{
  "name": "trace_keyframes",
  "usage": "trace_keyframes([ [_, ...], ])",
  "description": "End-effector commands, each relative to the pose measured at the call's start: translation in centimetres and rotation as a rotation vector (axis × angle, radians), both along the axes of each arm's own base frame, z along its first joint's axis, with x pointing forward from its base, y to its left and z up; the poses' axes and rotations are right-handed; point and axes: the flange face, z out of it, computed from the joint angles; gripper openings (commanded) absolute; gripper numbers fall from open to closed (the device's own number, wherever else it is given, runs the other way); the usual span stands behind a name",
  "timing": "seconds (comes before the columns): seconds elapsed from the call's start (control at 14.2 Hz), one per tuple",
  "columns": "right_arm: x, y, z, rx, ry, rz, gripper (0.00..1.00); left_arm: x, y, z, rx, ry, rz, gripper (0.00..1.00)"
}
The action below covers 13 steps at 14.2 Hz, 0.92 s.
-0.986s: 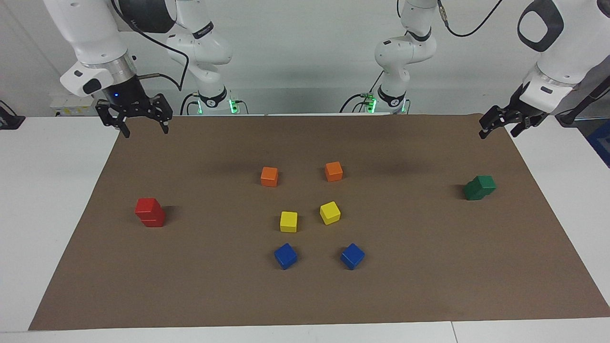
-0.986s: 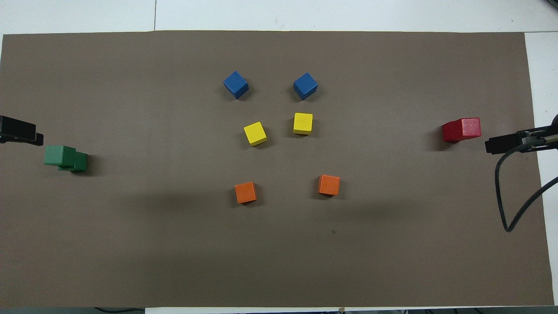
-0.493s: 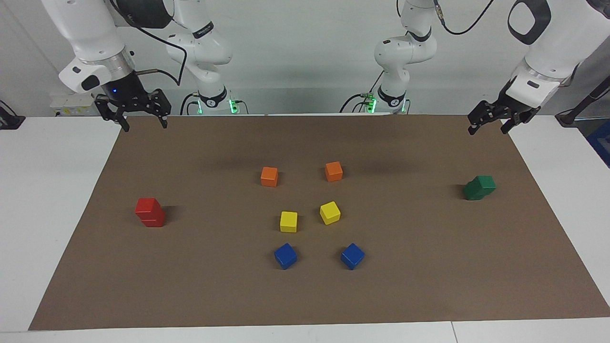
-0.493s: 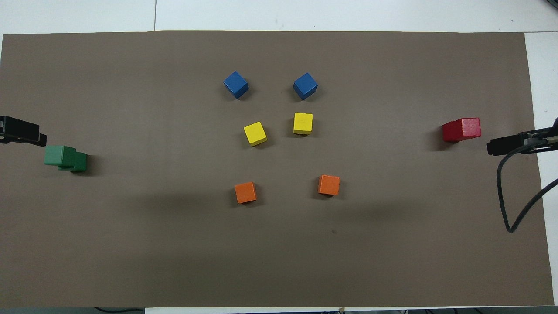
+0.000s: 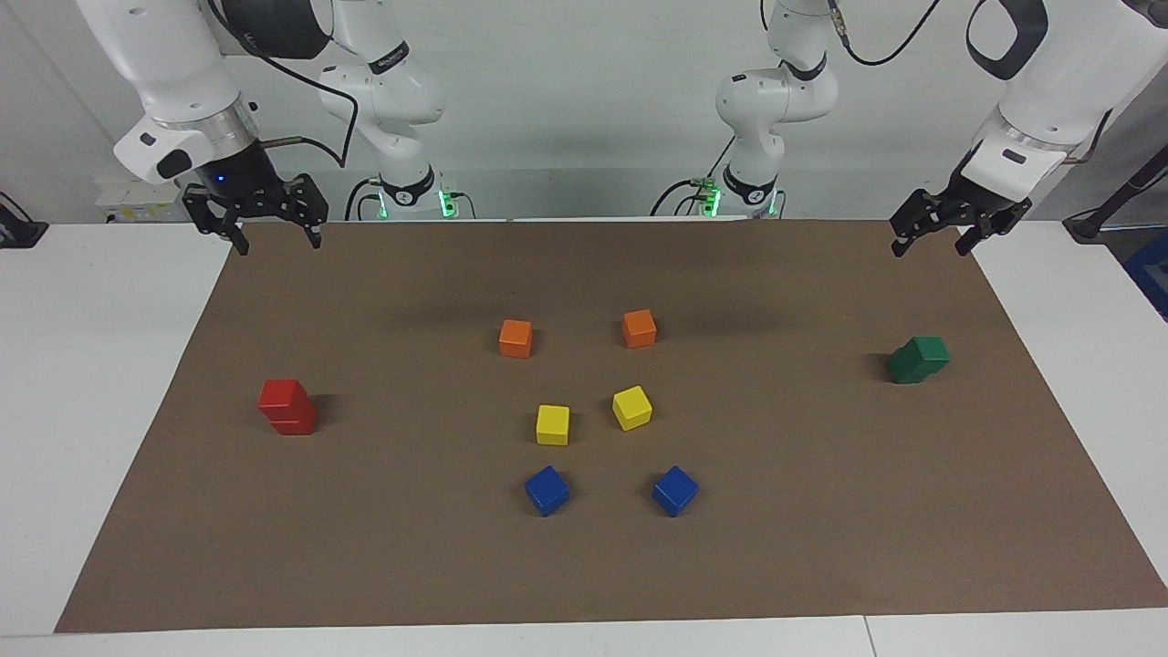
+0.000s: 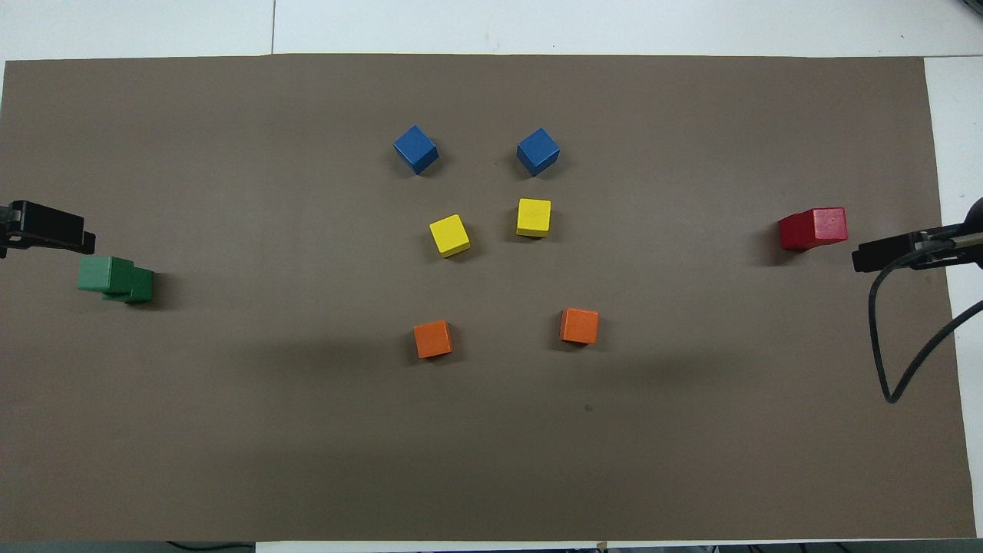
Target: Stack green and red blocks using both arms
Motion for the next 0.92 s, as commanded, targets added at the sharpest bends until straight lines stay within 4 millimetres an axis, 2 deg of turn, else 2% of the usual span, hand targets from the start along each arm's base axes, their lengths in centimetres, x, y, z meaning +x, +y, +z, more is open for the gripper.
trace_keyframes([
  [0.0, 0.1, 0.2, 0.5, 0.002, 0.007, -0.018, 1.00, 0.0, -0.1, 0.5, 0.005, 0.007, 0.007, 1.00],
  [0.56, 0.1, 3.7, 1.0, 0.017, 0.021, 0.010, 1.00, 0.0, -0.2, 0.6, 0.005, 0.009, 0.007, 1.00],
  [0.85, -0.4, 7.8, 1.8, 0.049, 0.032, 0.038, 1.00, 0.1, -0.1, 0.5, 0.003, 0.010, 0.007, 1.00],
])
